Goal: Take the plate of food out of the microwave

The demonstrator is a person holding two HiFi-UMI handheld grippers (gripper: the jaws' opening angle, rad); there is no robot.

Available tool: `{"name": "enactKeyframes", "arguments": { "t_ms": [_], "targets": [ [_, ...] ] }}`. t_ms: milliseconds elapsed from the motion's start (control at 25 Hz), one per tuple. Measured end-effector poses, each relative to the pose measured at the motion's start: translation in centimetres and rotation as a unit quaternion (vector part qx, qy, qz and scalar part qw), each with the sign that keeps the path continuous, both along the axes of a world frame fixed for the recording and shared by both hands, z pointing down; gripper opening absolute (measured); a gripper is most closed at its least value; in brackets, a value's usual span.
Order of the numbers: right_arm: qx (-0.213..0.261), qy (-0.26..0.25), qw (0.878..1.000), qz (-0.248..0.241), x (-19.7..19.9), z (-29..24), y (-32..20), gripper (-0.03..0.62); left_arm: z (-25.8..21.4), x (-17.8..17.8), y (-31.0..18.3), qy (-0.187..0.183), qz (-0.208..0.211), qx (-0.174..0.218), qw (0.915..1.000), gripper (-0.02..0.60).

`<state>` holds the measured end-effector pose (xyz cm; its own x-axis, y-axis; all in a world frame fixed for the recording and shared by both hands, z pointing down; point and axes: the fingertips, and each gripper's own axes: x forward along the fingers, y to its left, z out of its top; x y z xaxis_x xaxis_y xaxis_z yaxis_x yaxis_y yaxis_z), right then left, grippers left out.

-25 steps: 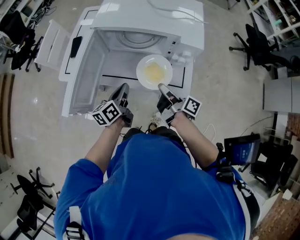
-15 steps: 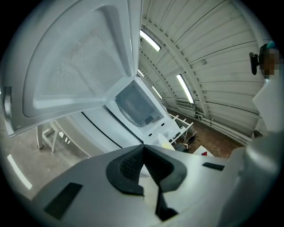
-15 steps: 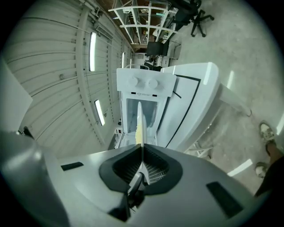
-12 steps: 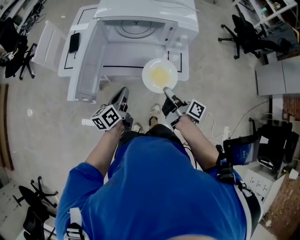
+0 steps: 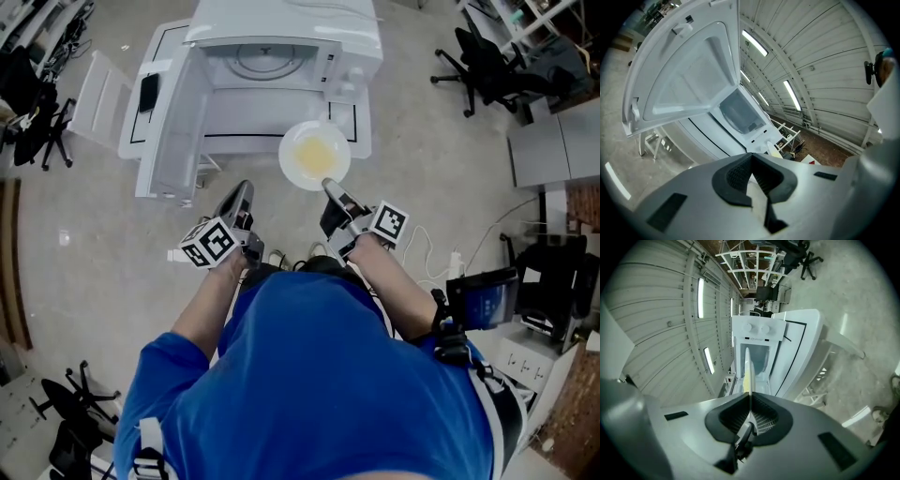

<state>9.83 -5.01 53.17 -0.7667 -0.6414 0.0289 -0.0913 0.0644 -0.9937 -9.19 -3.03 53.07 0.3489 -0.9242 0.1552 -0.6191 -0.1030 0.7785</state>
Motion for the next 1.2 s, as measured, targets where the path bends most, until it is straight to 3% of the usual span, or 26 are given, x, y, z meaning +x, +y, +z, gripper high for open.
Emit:
{"name": "enactKeyframes", "arguments": {
  "t_ms": [520, 1200],
  "targets": [
    [0.013, -0.013, 1.0, -0.002, 0.6, -0.4, -1.1, 0.018, -1.4, -0.7, -0.5, -0.01, -0.02, 0.021, 0.9995, 0.009],
    [0.012, -0.017, 1.0, -0.009, 0.3, -0.3, -0.6, 0.018, -0.5, -0.3, -0.1, -0.012, -0.019, 0.013, 0.9997, 0.009]
  ]
}}
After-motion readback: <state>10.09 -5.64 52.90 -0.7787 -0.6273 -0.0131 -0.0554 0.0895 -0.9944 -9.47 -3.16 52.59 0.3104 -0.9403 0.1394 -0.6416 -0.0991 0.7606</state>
